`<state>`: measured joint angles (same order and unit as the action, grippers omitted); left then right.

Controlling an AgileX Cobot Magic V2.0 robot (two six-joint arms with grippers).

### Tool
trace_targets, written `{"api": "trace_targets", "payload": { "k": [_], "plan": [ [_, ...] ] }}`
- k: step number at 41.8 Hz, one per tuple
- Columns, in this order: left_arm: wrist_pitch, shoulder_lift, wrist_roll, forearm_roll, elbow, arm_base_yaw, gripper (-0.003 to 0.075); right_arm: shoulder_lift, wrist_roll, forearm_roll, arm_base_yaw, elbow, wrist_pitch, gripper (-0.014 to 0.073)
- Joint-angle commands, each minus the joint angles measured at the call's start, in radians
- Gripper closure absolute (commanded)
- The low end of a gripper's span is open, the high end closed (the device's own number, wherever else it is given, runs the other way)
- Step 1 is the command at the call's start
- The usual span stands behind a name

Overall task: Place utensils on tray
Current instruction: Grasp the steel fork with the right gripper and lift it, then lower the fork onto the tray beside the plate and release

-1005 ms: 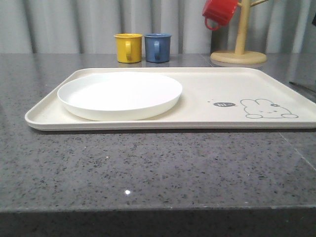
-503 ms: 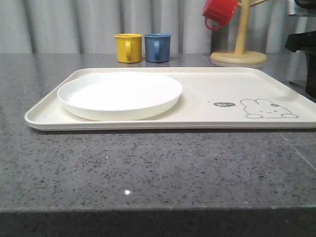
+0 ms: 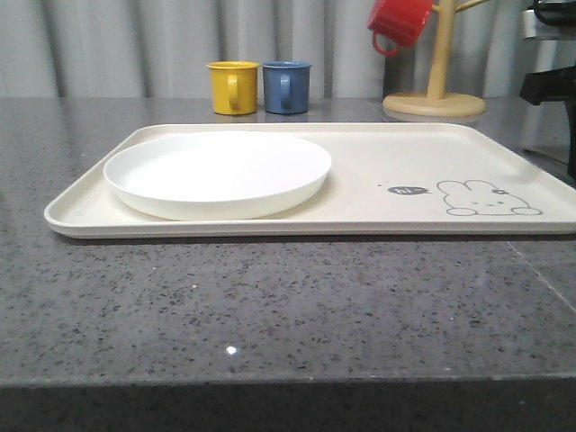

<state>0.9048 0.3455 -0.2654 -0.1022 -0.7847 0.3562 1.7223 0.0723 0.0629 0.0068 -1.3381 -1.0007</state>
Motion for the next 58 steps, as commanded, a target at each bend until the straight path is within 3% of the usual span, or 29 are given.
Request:
{"api": "trace_targets", "payload": {
  "k": [1,13,20,33,47,58],
  "plan": [
    [-0.074,0.014,0.012,-0.016,-0.025,0.007,0.0311,-0.033,0.010,0.015,-0.002,-0.027,0.007,0.0601],
    [-0.074,0.014,0.012,-0.016,-0.025,0.007,0.0311,-0.108,0.010,0.031,0.029,-0.085,-0.071,0.0620],
    [-0.074,0.014,0.012,-0.016,-0.025,0.007,0.0311,-0.145,0.042,0.054,0.146,-0.146,-0.149,0.0620],
    [-0.074,0.014,0.012,-0.016,-0.025,0.007,0.0311,-0.143,0.026,0.148,0.324,-0.197,-0.115,0.0620],
    [-0.075,0.014,0.012,-0.016,-0.025,0.007,0.0311,-0.093,-0.127,0.149,0.356,-0.242,-0.124,0.0620],
    [-0.075,0.014,0.012,-0.016,-0.025,0.007,0.0311,-0.003,-0.330,0.097,0.356,-0.250,-0.074,0.0620]
  ]
}}
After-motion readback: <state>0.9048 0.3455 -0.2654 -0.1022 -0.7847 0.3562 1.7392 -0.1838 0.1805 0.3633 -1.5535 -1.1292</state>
